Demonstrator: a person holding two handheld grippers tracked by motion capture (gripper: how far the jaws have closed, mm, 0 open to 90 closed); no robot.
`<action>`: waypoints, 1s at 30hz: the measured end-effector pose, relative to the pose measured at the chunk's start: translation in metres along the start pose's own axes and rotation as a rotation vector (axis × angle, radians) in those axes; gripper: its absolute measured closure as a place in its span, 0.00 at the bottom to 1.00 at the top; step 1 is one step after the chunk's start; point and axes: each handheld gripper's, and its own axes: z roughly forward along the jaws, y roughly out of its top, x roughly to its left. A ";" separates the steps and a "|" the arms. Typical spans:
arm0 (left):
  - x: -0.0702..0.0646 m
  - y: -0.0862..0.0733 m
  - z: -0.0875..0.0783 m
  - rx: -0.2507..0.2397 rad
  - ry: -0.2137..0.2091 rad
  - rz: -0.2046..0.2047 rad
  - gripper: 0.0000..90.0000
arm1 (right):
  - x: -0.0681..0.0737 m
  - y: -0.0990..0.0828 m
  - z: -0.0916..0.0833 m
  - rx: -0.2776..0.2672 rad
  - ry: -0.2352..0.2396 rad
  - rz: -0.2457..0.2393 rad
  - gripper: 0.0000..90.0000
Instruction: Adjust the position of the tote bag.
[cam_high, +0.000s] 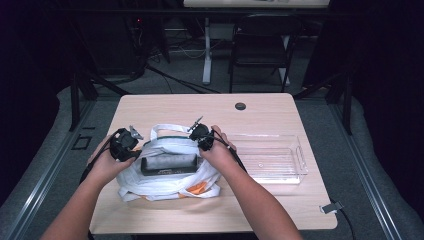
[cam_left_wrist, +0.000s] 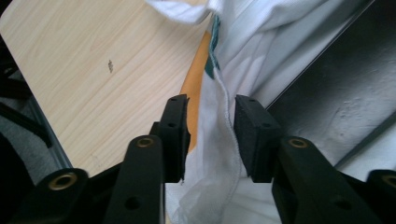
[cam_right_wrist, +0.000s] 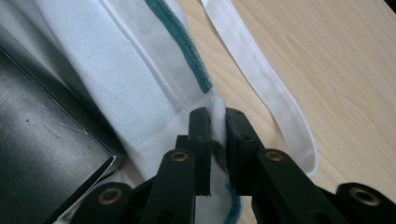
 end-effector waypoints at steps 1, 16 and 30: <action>0.000 0.000 0.001 -0.002 -0.002 -0.007 0.78 | 0.000 0.000 0.000 -0.001 0.000 -0.002 0.91; 0.014 -0.007 0.013 0.026 0.025 -0.069 0.95 | 0.000 -0.001 0.000 -0.004 0.003 -0.008 0.91; 0.023 -0.011 0.032 0.035 0.005 -0.144 0.96 | 0.001 -0.002 0.001 0.004 0.003 -0.023 0.91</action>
